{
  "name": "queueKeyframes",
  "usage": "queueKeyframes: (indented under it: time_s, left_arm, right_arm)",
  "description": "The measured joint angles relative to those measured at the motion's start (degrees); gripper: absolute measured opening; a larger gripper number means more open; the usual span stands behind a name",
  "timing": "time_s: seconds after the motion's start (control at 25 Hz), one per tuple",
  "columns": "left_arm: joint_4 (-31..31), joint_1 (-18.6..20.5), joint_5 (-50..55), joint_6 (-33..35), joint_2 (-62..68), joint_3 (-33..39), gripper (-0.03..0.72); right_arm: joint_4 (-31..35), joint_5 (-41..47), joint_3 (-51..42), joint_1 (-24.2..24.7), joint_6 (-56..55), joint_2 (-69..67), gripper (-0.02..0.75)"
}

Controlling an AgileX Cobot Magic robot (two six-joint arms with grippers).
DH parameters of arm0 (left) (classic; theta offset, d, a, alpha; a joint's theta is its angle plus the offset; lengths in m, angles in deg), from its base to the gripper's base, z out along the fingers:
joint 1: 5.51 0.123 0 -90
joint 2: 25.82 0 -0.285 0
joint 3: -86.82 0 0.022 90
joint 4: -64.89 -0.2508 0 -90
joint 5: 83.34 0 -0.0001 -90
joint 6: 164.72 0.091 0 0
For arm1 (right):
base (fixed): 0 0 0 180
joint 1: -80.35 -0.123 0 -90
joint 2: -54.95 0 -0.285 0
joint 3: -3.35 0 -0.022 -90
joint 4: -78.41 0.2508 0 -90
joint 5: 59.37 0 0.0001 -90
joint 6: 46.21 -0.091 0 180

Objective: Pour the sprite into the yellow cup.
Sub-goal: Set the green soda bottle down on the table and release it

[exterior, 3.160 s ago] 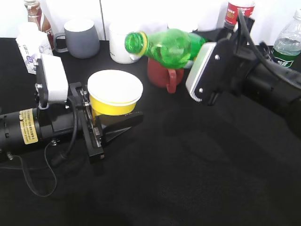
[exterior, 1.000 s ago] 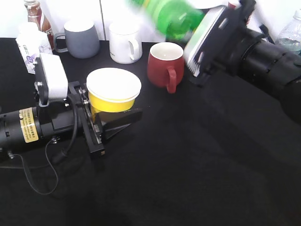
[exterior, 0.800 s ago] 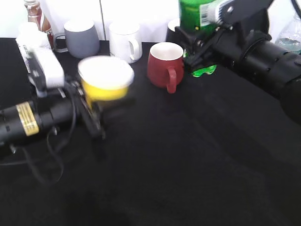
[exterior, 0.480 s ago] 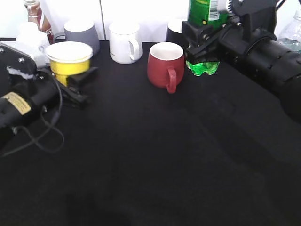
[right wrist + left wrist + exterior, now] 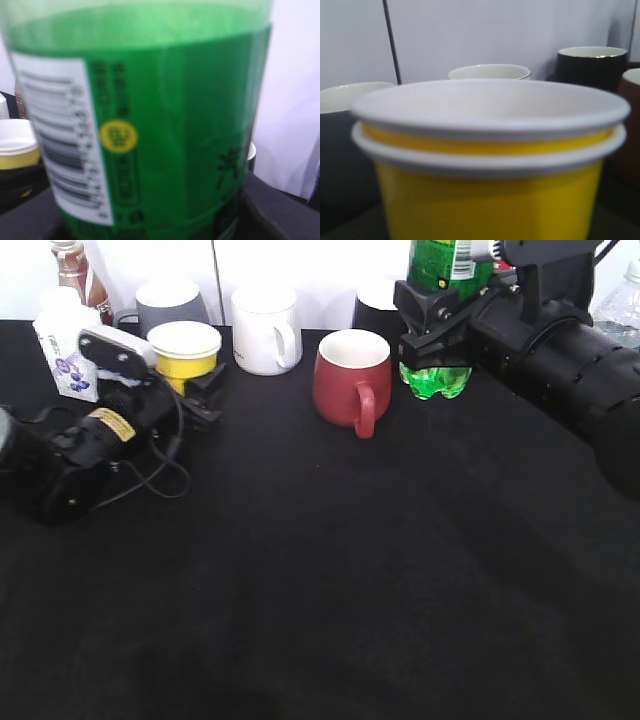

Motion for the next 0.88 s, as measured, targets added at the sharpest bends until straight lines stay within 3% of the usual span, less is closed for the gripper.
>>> queueKeyframes:
  time_s: [0.24, 0.36, 0.52, 0.64, 0.88]
  left_arm:
    - [-0.9, 0.0, 0.0, 0.0, 3.6, -4.1, 0.420]
    - [-4.1, 0.0, 0.0, 0.0, 3.6, -4.2, 0.505]
    - [-4.2, 0.0, 2.0, 0.0, 3.6, -4.0, 0.554]
    - [-3.4, 0.0, 0.5, -0.2, 3.2, -1.6, 0.607]
    - [-0.4, 0.3, 3.0, -0.2, -4.8, 11.7, 0.609]
  right_arm:
    - [0.1, 0.0, 0.0, 0.0, -0.1, 0.0, 0.439]
    - [0.1, 0.0, 0.0, 0.0, -0.1, 0.0, 0.439]
    - [0.1, 0.0, 0.0, 0.0, -0.1, 0.0, 0.439]
    - [0.1, 0.0, 0.0, 0.0, -0.1, 0.0, 0.439]
    - [1.0, 0.0, 0.0, 0.0, -0.2, 0.0, 0.439]
